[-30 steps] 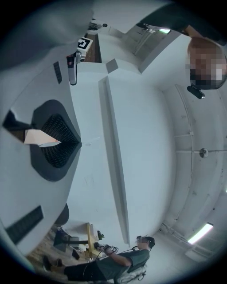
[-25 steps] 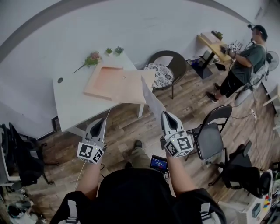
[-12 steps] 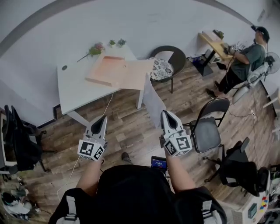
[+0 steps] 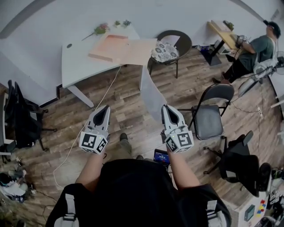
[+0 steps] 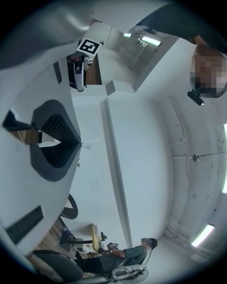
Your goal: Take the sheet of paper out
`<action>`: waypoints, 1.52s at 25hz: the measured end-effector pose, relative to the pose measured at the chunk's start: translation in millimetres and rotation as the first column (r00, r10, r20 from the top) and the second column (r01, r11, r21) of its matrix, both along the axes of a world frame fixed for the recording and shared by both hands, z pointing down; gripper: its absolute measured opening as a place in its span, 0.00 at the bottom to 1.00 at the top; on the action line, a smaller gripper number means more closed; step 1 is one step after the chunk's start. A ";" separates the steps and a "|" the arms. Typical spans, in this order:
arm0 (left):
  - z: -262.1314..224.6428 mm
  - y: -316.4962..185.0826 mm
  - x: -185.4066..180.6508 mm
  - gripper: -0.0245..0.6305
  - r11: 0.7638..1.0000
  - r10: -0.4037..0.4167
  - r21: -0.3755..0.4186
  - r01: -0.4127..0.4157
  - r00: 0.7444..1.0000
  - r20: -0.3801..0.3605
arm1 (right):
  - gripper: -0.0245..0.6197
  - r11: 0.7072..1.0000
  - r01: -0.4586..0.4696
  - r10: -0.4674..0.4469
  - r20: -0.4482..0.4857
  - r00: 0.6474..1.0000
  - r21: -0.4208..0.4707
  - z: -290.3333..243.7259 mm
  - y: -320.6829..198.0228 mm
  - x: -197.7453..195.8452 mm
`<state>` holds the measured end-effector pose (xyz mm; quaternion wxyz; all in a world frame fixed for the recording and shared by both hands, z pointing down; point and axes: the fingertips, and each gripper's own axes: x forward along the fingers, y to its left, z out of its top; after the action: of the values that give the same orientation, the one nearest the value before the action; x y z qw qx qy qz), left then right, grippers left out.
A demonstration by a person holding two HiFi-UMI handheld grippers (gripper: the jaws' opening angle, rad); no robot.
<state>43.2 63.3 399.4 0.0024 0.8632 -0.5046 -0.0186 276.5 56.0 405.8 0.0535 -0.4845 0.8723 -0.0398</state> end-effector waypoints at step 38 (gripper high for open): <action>46.6 95.9 -91.8 0.04 0.992 -0.009 -0.127 0.008 1.000 -0.007 | 0.05 0.992 -0.103 0.096 -0.085 0.992 -0.073 46.0 92.1 -44.8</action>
<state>-48.6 159.2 446.1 0.0593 0.8591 -0.5083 0.0105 231.7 148.1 451.9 0.0009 -0.5303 0.8463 -0.0509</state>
